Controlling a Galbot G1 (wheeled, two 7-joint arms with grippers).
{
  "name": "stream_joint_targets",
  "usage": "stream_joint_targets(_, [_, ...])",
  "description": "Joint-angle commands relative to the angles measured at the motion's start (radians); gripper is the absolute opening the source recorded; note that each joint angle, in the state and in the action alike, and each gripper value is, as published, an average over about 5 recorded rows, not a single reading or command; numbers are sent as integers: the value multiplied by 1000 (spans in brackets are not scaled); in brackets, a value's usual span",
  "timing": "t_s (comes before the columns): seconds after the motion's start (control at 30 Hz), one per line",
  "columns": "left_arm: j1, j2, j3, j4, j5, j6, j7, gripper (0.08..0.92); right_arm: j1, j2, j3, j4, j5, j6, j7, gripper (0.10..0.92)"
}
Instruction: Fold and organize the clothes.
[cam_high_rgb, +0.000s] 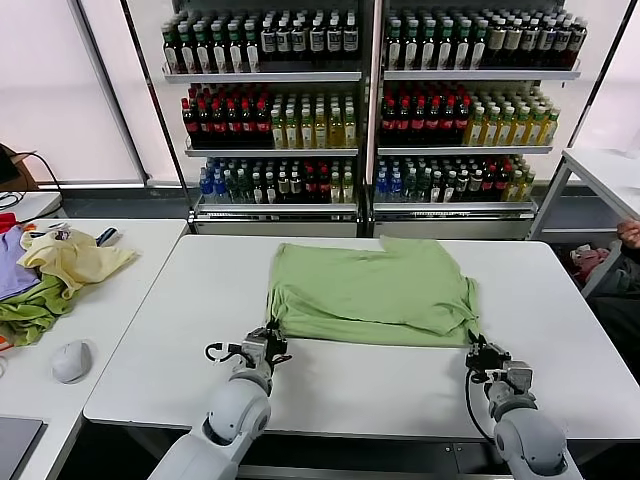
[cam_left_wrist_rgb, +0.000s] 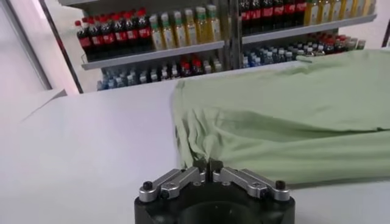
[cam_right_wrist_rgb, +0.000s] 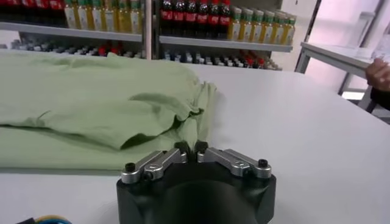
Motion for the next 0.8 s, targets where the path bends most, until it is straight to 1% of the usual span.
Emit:
stream_joint_targets(0.03, [274, 14, -100, -283, 17, 2, 20, 101, -193, 16, 49, 184, -45, 3, -7, 158])
stream_joint_targets(0.17, [382, 22, -137, -353, 30, 1, 25, 101, -269, 39, 64, 242, -84, 6, -8, 158])
stream_joint_targets(0.33, [496, 32, -160, -412, 62, -6, 33, 101, -342, 57, 83, 297, -119, 4, -10, 158])
stream_joint_targets(0.5, [557, 38, -184, -449, 85, -2, 39, 101, -376, 60, 93, 321, -172, -12, -24, 158])
stream_joint_targets(0.57, [570, 44, -196, -467, 94, 1, 42, 101, -373, 59, 91, 328, -179, 0, -25, 173])
stream_joint_targets(0.67, [575, 60, -219, -498, 97, -6, 53, 114, -348, 59, 88, 346, -173, 41, -16, 230])
stream_joint_targets(0.73, [564, 74, -240, -512, 89, -19, 64, 151, -323, 55, 87, 358, -158, 61, -8, 282])
stream_joint_targets(0.8, [537, 83, -261, -513, 69, -35, 70, 210, -290, 47, 85, 360, -135, 65, 1, 342])
